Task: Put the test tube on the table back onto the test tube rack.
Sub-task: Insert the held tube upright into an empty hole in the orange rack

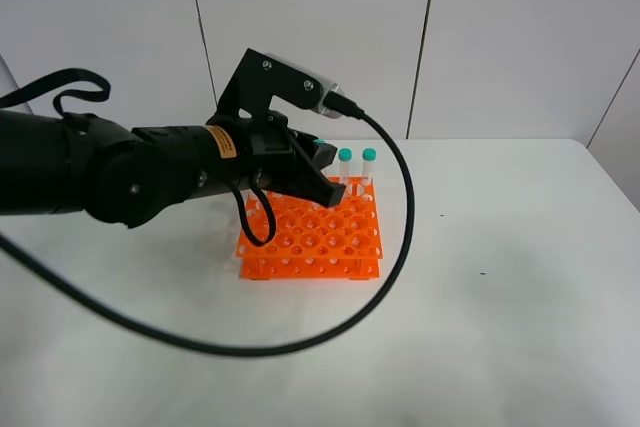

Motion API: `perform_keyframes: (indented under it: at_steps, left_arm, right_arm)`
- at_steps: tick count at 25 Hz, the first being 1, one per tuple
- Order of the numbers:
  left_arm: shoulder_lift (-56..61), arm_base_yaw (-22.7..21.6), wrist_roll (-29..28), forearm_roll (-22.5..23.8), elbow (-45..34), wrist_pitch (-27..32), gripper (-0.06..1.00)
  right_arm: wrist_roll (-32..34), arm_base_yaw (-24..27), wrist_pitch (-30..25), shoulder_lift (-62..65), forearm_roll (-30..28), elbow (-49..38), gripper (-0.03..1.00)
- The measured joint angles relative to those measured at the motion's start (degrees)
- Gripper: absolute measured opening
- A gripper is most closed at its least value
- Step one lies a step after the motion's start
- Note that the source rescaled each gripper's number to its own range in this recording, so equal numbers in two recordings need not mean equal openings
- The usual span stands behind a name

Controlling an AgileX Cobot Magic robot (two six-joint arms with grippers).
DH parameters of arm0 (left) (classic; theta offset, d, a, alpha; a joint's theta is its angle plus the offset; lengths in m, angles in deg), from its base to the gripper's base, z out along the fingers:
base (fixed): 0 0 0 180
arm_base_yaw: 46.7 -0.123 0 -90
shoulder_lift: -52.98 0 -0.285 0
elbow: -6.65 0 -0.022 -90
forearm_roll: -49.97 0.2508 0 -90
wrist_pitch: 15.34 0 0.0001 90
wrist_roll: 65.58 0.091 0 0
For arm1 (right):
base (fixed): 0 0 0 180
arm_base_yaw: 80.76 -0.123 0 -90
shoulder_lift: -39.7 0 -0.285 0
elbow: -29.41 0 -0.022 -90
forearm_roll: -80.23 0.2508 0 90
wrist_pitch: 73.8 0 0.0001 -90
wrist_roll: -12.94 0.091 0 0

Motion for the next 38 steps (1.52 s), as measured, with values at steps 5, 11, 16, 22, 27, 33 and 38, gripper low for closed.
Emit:
perform_keyframes:
  at_steps: [5, 11, 16, 22, 27, 33, 38]
  left_arm:
    - [-5.09, -5.49, -0.05, 0.0, 7.48, 6.61, 0.0]
    - [-8.42, -9.17, -3.93, 0.0, 10.06, 8.41, 0.0]
    - [-9.53, -10.04, -5.01, 0.0, 10.24, 6.67, 0.0]
    - [-10.94, -10.22, -8.57, 0.0, 10.24, 4.65, 0.0]
    - [-11.14, -11.04, -8.64, 0.0, 10.24, 2.18, 0.0]
    - [-12.22, -11.35, -8.54, 0.07, 10.24, 1.52, 0.0]
    - [-12.22, -11.35, -6.28, 1.44, 10.24, 1.52, 0.0]
  right_arm:
    - [0.0, 0.0, 0.0, 0.0, 0.0, 0.0, 1.0]
    - [0.0, 0.0, 0.0, 0.0, 0.0, 0.0, 1.0]
    - [0.0, 0.0, 0.0, 0.0, 0.0, 0.0, 1.0]
    - [0.0, 0.0, 0.0, 0.0, 0.04, 0.0, 1.0]
    - [0.0, 0.0, 0.0, 0.0, 0.04, 0.0, 1.0]
    - [0.0, 0.0, 0.0, 0.0, 0.04, 0.0, 1.0]
    - [0.0, 0.0, 0.0, 0.0, 0.04, 0.0, 1.0]
